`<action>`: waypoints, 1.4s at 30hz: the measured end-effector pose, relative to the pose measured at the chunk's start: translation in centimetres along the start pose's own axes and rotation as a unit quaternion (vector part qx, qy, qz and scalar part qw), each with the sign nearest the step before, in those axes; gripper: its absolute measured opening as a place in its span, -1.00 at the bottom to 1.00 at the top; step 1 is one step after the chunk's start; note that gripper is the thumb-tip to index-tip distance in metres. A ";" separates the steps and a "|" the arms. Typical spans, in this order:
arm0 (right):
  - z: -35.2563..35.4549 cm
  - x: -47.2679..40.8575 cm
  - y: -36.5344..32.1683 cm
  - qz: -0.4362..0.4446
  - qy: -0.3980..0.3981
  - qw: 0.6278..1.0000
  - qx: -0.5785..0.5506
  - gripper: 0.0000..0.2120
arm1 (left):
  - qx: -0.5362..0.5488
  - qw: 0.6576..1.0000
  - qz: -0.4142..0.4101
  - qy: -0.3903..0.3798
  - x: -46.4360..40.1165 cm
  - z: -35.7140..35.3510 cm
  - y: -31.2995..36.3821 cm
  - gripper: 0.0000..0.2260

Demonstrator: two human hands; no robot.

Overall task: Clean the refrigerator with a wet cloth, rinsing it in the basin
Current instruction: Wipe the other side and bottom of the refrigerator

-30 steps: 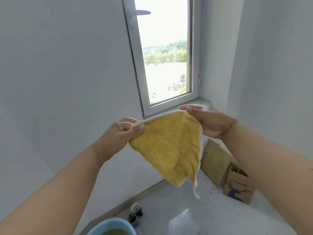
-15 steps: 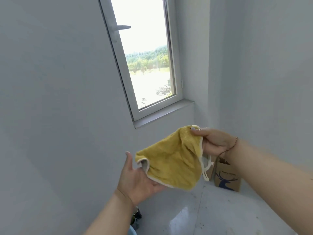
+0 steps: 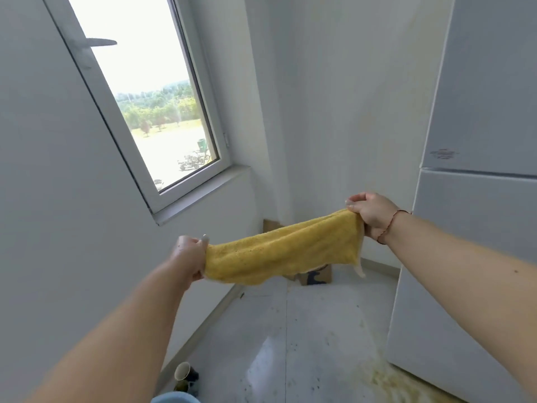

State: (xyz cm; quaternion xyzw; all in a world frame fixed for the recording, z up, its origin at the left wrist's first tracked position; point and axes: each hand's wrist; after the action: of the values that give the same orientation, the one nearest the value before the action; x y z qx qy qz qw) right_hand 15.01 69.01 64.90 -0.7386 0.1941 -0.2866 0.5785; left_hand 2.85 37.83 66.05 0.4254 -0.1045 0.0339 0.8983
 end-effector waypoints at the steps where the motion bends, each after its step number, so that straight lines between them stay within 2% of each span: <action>1: 1.6 1.3 -0.2 -0.001 -0.009 0.999 -0.047 -0.84 | -0.048 0.998 -0.034 0.014 0.3 -0.6 0.9 -0.72; 2: 2.3 2.0 -0.5 -0.002 -0.031 0.996 -0.082 -0.80 | -0.063 0.996 -0.059 0.022 0.5 -0.7 1.5 -0.74; 3: 3.6 3.1 -0.8 0.000 -0.040 0.994 -0.103 -0.78 | -0.045 0.996 -0.077 -0.007 1.2 -1.1 2.3 -0.77; 5: 6.6 5.2 -1.5 0.025 -0.051 0.993 -0.099 -0.85 | 0.037 0.980 -0.091 -0.171 3.1 -1.7 4.0 -0.76; 7: 9.5 7.3 -2.3 0.057 -0.048 0.996 -0.054 -0.83 | 0.041 0.935 -0.130 -0.327 4.7 -2.0 5.6 -0.46; 8: 11.0 8.2 -2.6 0.079 -0.034 0.996 -0.019 -0.77 | -0.010 0.916 -0.165 -0.365 5.4 -2.4 6.4 -0.33; 9: 12.8 9.2 -3.1 0.101 -0.004 0.995 0.018 -0.73 | -0.077 0.903 -0.196 -0.375 6.1 -3.1 7.3 -0.31; 11: 15.4 11.1 -4.0 0.135 0.048 0.986 0.091 -0.72 | -0.192 0.886 -0.244 -0.346 7.6 -4.5 9.0 -0.46; 13: 18.6 12.9 -4.8 0.148 0.085 0.974 0.146 -0.77 | -0.250 0.858 -0.293 -0.340 9.1 -6.5 10.8 -0.54; 16: 24.0 15.3 -5.7 0.155 0.134 0.955 0.215 -0.85 | -0.244 0.848 -0.349 -0.315 11.8 -10.1 13.5 -0.83; 19: 30.5 18.0 -6.4 0.160 0.181 0.931 0.274 -0.88 | -0.216 0.828 -0.412 -0.312 16.3 -14.8 15.7 -0.87; 22: 38.1 21.4 -6.6 0.149 0.173 0.953 0.201 -0.83 | -0.116 0.828 -0.426 -0.347 21.6 -20.2 17.4 -0.82; 25: 43.9 24.5 -6.3 0.114 0.149 0.982 0.007 -0.83 | -0.036 0.828 -0.388 -0.404 26.7 -25.3 19.0 -0.82; 27: 48.8 26.5 -5.9 0.101 0.168 0.977 -0.083 -0.87 | -0.005 0.826 -0.352 -0.439 31.3 -29.6 20.2 -0.82; 32: 55.5 30.5 -6.1 0.105 0.245 0.958 -0.101 -0.78 | 0.043 0.797 -0.280 -0.533 41.1 -37.8 22.7 -0.76; 35: 57.2 32.2 -6.7 0.132 0.230 0.955 -0.129 -0.79 | 0.039 0.771 -0.265 -0.578 47.6 -42.3 24.0 -0.76; 38: 57.0 32.9 -7.0 0.156 0.208 0.960 -0.103 -0.87 | 0.048 0.746 -0.251 -0.615 53.5 -45.4 25.4 -0.73; 40: 57.1 33.0 -6.7 0.143 0.169 0.971 -0.093 -0.73 | 0.055 0.726 -0.232 -0.645 56.1 -46.8 26.3 -0.65; 42: 58.5 33.0 -6.4 0.133 0.155 0.973 -0.110 -0.50 | 0.022 0.723 -0.262 -0.638 57.7 -48.5 27.1 -0.66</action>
State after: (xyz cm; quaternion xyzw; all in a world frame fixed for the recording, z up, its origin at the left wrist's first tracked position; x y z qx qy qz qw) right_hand 77.74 93.73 67.86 -0.7122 0.4079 -0.2951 0.4893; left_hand 62.75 90.89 69.19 0.3766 -0.5371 -0.4797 0.5827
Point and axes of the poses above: each hand's wrist, its own x-axis away from the middle knuckle, its own z-axis out of the back of the hand, y = z × x, and after that the axes turned 12 degrees about -x, right-handed
